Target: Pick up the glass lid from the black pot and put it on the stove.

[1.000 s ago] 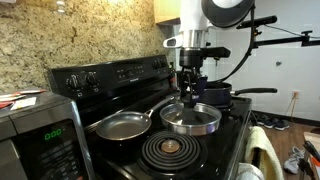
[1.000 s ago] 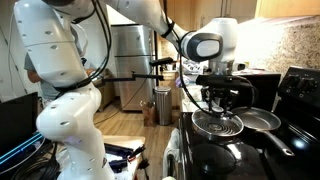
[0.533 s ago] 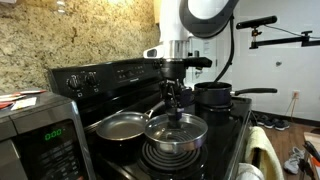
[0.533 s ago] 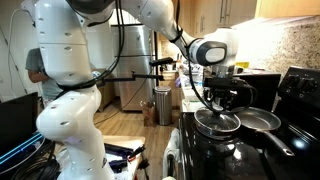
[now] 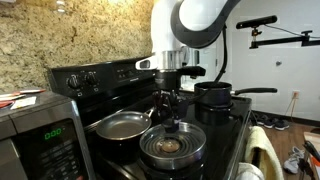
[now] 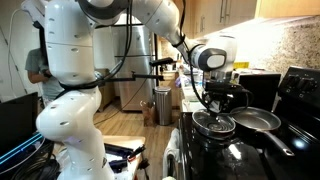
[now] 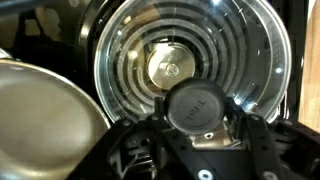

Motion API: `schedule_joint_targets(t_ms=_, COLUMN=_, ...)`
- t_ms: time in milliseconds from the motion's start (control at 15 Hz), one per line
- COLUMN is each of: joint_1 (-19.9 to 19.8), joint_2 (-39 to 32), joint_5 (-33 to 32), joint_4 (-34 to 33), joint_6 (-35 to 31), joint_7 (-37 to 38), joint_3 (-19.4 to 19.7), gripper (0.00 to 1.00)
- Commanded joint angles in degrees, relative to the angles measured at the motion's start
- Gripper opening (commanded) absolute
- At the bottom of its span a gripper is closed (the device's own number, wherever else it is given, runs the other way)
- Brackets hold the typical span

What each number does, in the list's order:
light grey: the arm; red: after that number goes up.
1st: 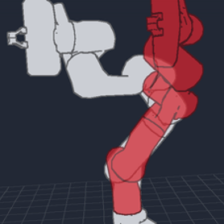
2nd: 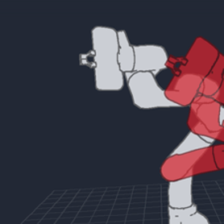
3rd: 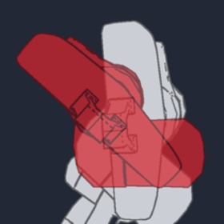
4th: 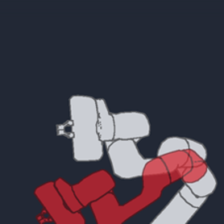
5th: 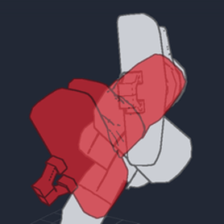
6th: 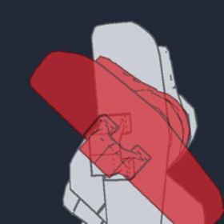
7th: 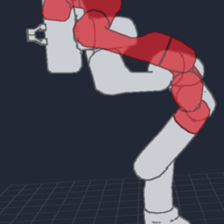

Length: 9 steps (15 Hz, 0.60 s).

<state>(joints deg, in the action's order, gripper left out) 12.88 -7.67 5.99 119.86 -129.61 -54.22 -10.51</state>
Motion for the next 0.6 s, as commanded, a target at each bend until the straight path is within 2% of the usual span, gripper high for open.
schedule_joint_targets(t_ms=0, joint_1=-1.53, joint_2=-0.38, joint_5=0.68, joint_4=-1.54, joint_6=1.10, joint_7=-3.38, joint_3=-1.42, gripper=0.34)
schedule_joint_targets(t_ms=533, joint_1=-1.31, joint_2=0.01, joint_5=-1.12, joint_4=0.62, joint_6=-1.82, joint_7=-4.77, joint_3=-1.39, gripper=0.34)
